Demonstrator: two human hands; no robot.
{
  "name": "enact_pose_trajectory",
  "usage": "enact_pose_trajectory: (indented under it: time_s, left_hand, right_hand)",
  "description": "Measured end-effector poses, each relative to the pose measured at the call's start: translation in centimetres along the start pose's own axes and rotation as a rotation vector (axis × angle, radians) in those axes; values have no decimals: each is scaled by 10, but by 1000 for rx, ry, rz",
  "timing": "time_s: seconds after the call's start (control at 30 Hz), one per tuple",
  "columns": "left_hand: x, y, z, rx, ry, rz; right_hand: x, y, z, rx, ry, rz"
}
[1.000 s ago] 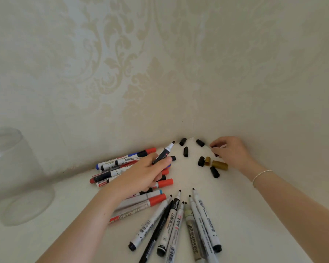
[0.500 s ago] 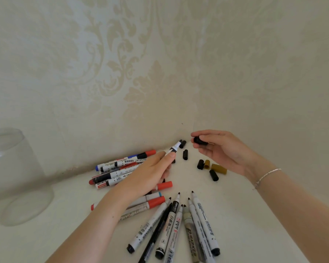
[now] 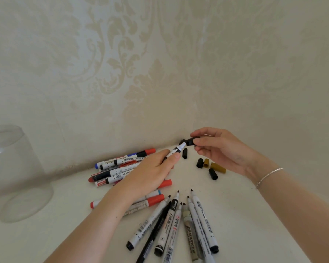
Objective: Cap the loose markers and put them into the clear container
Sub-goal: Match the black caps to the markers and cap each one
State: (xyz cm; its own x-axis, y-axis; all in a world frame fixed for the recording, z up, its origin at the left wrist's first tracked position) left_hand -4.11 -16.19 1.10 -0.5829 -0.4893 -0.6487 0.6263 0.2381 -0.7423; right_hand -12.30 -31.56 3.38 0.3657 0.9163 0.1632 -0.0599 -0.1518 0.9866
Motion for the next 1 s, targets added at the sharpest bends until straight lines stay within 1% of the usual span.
enact_pose_trajectory:
  time_s: [0.13,0.27,0.4,0.5,0.63,0.87,1.0]
  left_hand:
    - [1,0,0,1,13,-2]
    - [1,1,2,-6,8,-16]
    - [3,9,6,-13,34,-37]
    - [3,10,6,4,41,29]
    - [2,4,7,52,24,67]
    - [1,6,7,67,8,44]
    - [1,7,9,94,-57,75]
  right_hand:
    - [5,-1,-1,-17,12,-19]
    - [6,1,1,-34,1,16]
    - [8,2,1,-55,6,-143]
    - [7,5,2,-70,-12,-231]
    - [7,4,5,-99,-26,-215]
    - [12,0,5,-102,-32,-200]
    - [15,-1,7,-101,-42,-193]
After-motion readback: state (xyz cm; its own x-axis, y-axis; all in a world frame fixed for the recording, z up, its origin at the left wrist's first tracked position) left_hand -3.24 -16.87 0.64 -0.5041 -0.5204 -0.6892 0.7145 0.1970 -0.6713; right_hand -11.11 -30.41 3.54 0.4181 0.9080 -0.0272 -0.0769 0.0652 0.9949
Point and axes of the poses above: each hand's wrist, its own z-axis towards the middle knuckle, its own x-axis out of the palm, y = z × x, the point moved 5 cm from there along z, towards the middle knuckle, and after that the axes turned 1 degree about -z, right-handed, at the moved point
